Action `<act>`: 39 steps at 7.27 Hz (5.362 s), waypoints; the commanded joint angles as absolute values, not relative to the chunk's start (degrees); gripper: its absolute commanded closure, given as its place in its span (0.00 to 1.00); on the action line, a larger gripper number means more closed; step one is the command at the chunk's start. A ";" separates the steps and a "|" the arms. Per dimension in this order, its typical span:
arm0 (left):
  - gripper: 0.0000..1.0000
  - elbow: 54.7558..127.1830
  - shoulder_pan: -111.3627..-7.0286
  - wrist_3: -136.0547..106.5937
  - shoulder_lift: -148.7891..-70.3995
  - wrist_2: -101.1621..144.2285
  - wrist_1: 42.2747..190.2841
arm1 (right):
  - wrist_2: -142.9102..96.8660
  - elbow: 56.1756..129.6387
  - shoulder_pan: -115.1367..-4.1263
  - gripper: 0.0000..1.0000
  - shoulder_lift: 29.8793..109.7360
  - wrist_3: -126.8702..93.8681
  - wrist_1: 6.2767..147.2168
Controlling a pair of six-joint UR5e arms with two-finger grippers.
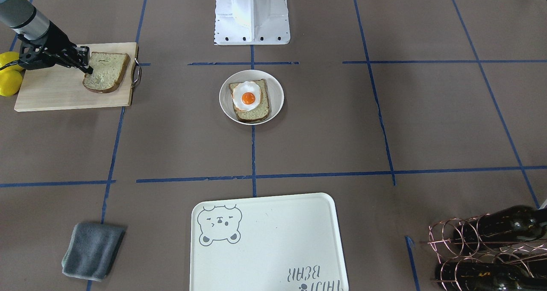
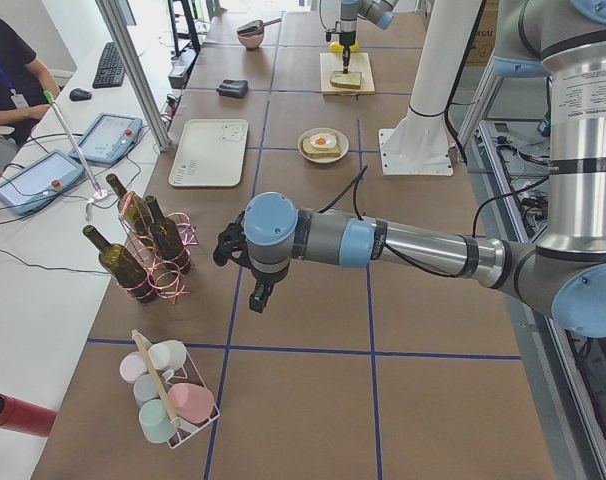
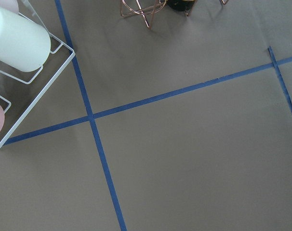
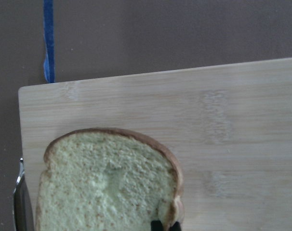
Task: Make sandwich and place on tray
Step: 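Lower the right gripper to the bread slice on the wooden board and grasp it, then lift the bread slice with the right gripper and carry it over the plate, then lower the bread slice onto the egg toast and open the right gripper, then withdraw the right gripper from the plate while the left arm reaches toward the plate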
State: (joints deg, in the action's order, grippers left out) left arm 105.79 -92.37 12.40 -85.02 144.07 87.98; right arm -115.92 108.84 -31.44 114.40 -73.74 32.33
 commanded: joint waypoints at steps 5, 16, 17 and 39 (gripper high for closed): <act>0.00 106.43 -92.46 12.13 -84.99 144.14 87.98 | -116.37 117.84 -31.64 1.00 113.92 -73.74 32.17; 0.00 106.26 -92.55 12.22 -84.90 144.14 87.98 | -118.65 98.45 -28.99 1.00 64.52 -79.72 50.53; 0.00 106.35 -92.55 12.22 -84.90 144.14 87.98 | -118.74 96.70 -29.00 1.00 63.55 -79.63 50.45; 0.01 108.89 -51.14 -75.05 -97.78 133.93 130.25 | -130.41 105.91 -55.17 0.00 94.10 -63.33 49.75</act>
